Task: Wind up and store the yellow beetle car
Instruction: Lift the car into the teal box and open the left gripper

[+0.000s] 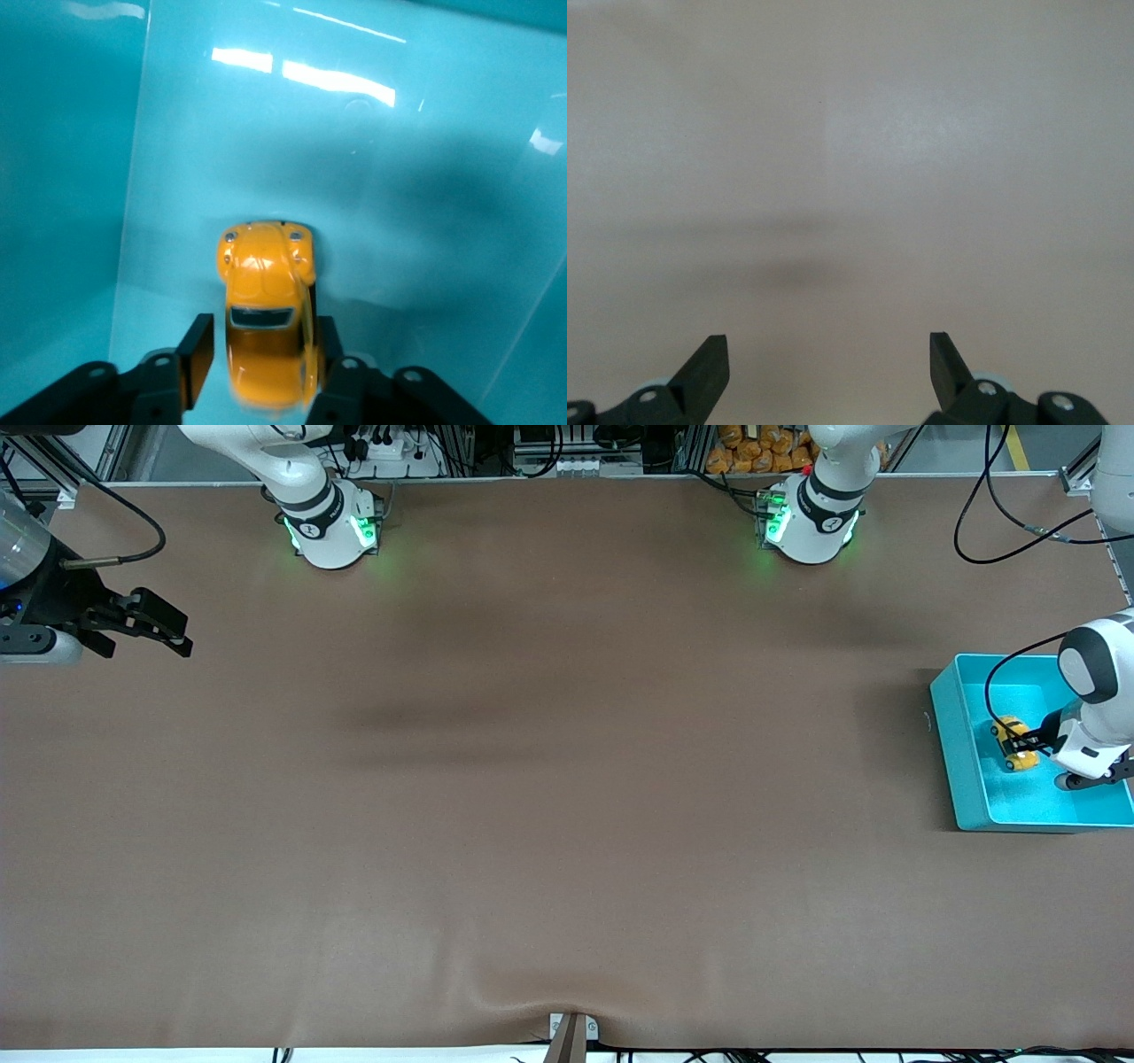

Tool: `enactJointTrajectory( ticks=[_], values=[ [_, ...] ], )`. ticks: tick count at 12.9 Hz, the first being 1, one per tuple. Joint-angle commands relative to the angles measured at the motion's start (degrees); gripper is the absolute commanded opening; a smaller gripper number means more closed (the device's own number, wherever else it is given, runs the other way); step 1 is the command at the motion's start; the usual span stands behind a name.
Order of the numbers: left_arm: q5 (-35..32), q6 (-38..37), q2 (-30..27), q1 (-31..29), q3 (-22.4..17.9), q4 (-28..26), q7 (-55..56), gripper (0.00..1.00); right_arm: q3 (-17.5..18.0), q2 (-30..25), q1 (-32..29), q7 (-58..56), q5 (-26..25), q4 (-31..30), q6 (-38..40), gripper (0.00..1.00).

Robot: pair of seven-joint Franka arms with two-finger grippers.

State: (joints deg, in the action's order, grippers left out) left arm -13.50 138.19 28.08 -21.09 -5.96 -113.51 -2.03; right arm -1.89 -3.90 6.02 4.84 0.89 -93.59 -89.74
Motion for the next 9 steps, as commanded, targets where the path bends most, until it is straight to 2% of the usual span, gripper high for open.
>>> enactJointTrajectory(
  ticks=[1,2,3,6,9],
  values=[
    [-0.6,0.2,0.4,0.1,0.4,1.2,1.3,0.83,-0.2,-0.1,0.8,1.2,-1.2,-0.1,-0.2,1.0],
    [-0.6,0.2,0.0,0.3,0.5,1.3,1.3,0.97,-0.2,-0.1,0.8,1.2,-1.2,-0.1,-0.2,1.0],
    [-0.6,0.2,-0.5,1.0,0.5,1.8,1.5,1.0,-0.2,-0.1,0.8,1.2,-1.2,-0.1,-0.2,1.0],
    [-0.5,-0.5,-4.9,2.3,0.5,2.2,2.6,1.0,-0.2,-0.1,0.8,1.2,-1.2,0.0,-0.3,1.0],
    [-0.6,-5.1,-10.9,3.2,0.9,2.5,0.9,1.0,-0.2,-0.1,0.8,1.2,-1.2,-0.1,-0.2,1.0]
  ],
)
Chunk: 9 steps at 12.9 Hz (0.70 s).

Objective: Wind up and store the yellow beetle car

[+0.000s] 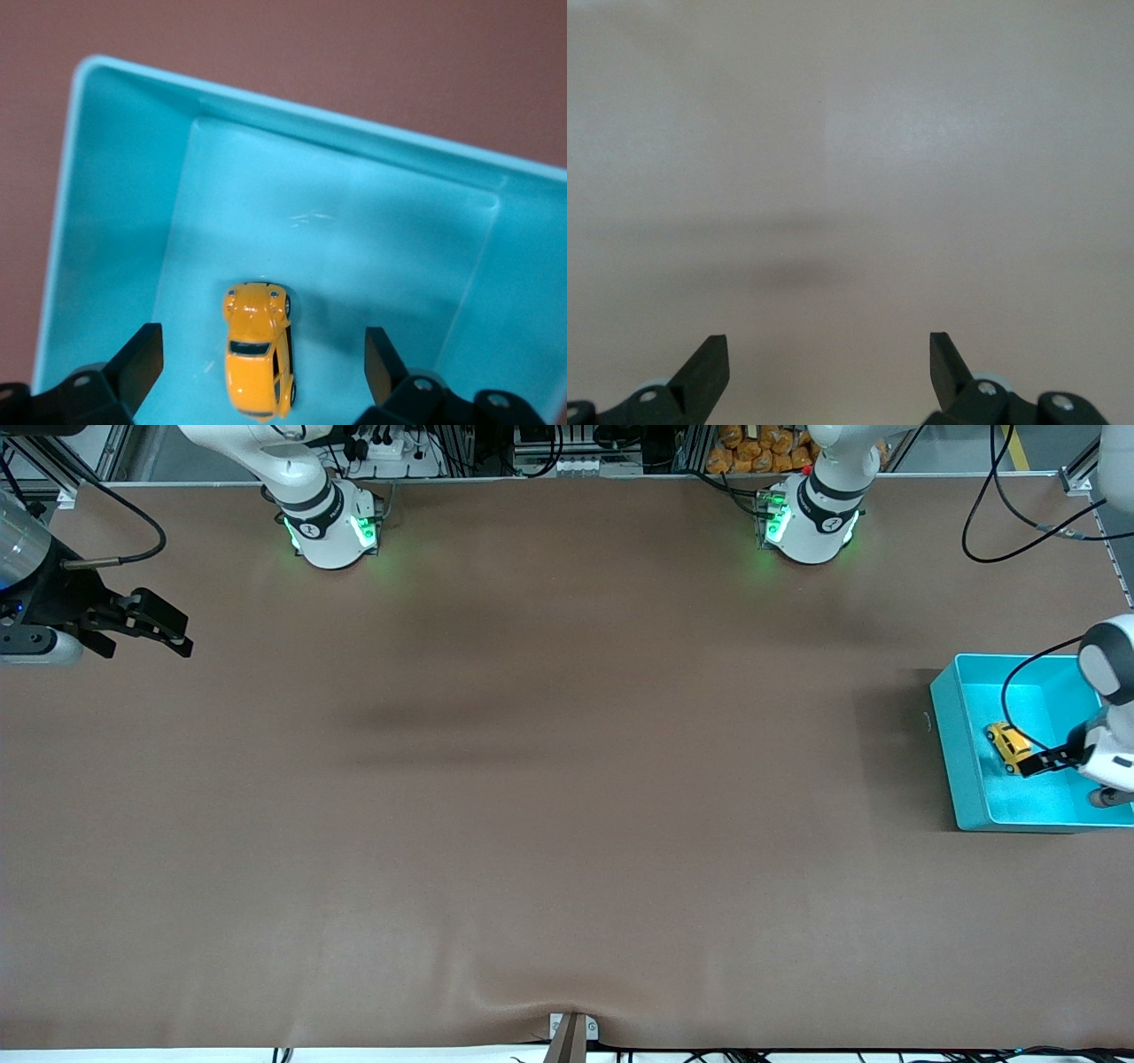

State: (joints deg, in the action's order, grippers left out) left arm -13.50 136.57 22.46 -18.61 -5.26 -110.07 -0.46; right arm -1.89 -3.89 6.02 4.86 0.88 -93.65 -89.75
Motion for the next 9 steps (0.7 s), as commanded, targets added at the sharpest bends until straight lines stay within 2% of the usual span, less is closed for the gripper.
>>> enactJointTrajectory(
  ticks=[1,3,4,6,9],
  values=[
    [-0.6,-4.3,-7.7,1.5,0.4,-0.9,-1.6,1.0,-0.2,-0.1,0.8,1.2,-1.2,0.0,-0.2,1.0],
    [0.1,-9.2,-12.2,3.7,0.5,1.5,-5.4,1.0,-0.2,-0.1,0.8,1.2,-1.2,0.0,-0.2,1.0],
    [3.2,-14.4,-13.7,4.8,0.5,4.7,-7.5,1.0,-0.2,-0.1,0.9,1.2,-1.2,0.0,-0.2,1.0],
    [9.8,-25.9,-14.8,6.6,0.9,13.6,-9.7,1.0,-0.2,-0.2,0.9,1.1,-1.2,0.0,-0.3,1.0],
    [10.5,-42.5,-15.1,7.2,6.2,25.9,-8.6,1.0,-0.2,-0.1,0.9,1.2,-1.2,0.0,-0.3,1.0]
  ],
)
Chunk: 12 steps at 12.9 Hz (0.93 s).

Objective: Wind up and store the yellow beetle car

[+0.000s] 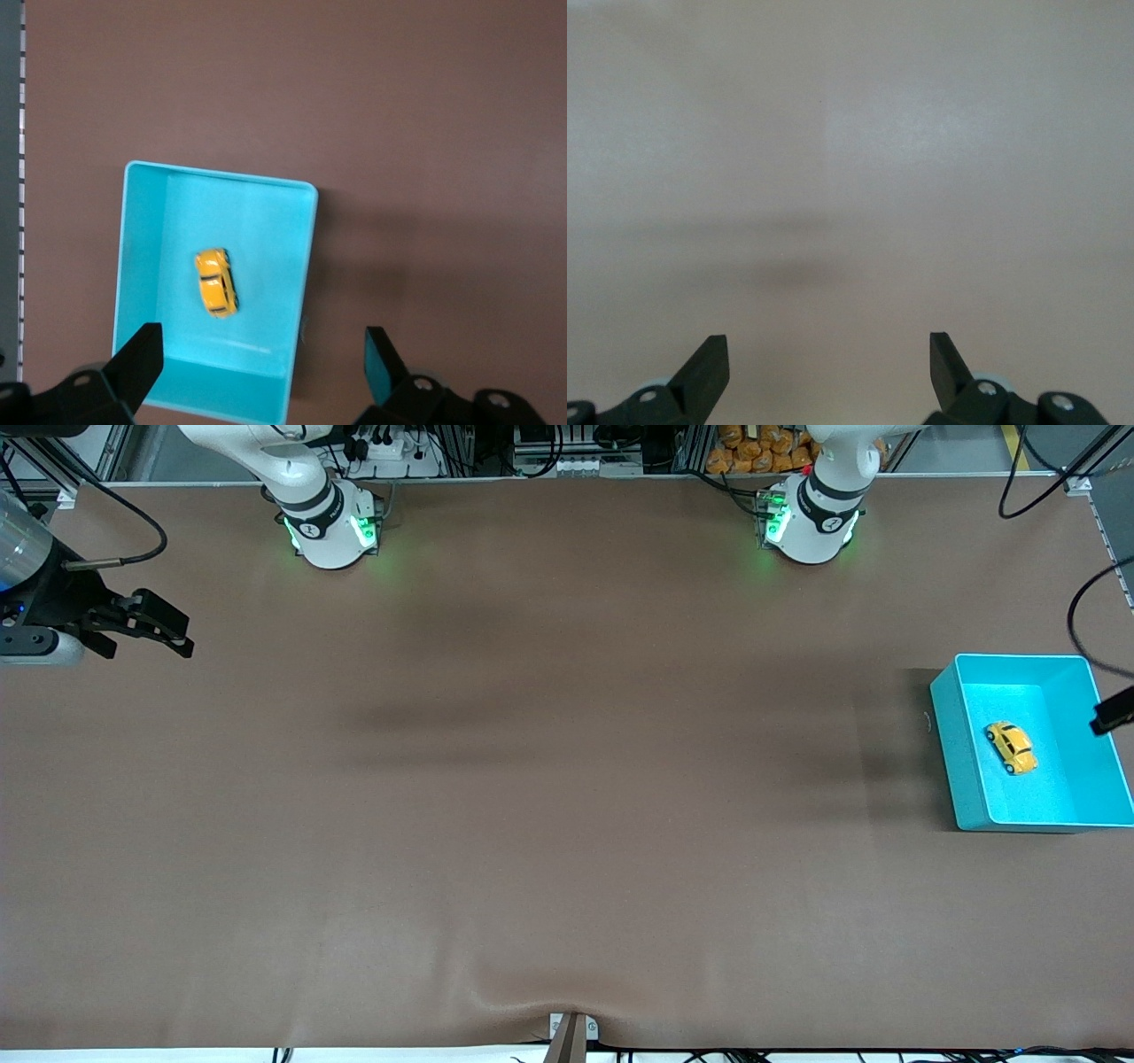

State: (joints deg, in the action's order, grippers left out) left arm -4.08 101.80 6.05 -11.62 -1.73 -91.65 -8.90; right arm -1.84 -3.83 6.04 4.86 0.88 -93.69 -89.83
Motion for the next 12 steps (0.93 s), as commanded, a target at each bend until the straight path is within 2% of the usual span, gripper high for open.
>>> enactJointTrajectory(
  ticks=[1,5,8,12],
  values=[
    [1.2,-9.3,0.1,0.3,4.4,8.8,0.1,1.0,-0.3,-0.1,0.9,1.2,-1.2,0.0,-0.2,1.0],
    [1.1,-10.9,-3.8,2.0,10.7,8.9,6.7,1.0,-0.4,-0.2,0.9,1.2,-1.3,0.0,0.2,1.0],
    [1.1,-12.2,-4.0,7.3,11.0,8.5,12.7,1.0,-0.4,-0.2,0.9,1.2,-1.3,0.0,-0.1,1.0],
    [1.2,-12.8,-4.4,8.8,13.1,7.9,12.9,1.0,-0.4,-0.2,0.9,1.2,-1.3,0.0,-0.2,1.0]
  ],
)
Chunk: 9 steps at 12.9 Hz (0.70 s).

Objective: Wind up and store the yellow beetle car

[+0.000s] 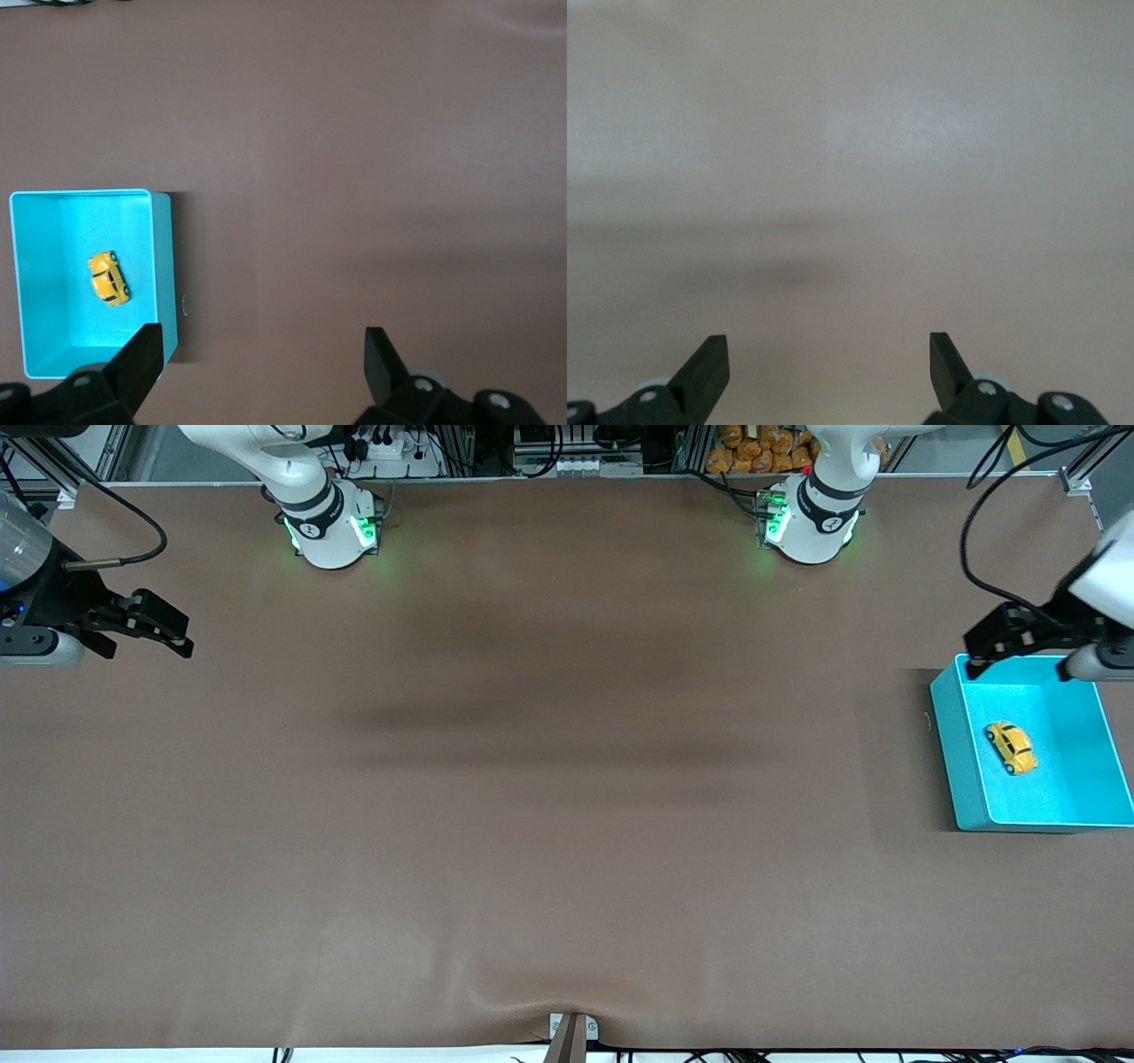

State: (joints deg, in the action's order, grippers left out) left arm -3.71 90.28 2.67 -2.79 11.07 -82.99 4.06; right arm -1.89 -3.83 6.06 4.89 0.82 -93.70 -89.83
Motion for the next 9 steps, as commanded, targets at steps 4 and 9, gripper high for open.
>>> enactJointTrajectory(
  ticks=[4,9],
  values=[
    [1.1,-7.6,-1.4,0.9,0.6,-1.0,-0.9,1.0,-0.4,-0.1,0.9,1.2,-1.3,0.0,-0.1,1.0],
    [4.5,-9.7,-1.9,0.9,0.4,-1.0,-0.9,1.0,-0.4,-0.1,0.9,1.2,-1.3,0.0,-0.2,1.0]
  ],
)
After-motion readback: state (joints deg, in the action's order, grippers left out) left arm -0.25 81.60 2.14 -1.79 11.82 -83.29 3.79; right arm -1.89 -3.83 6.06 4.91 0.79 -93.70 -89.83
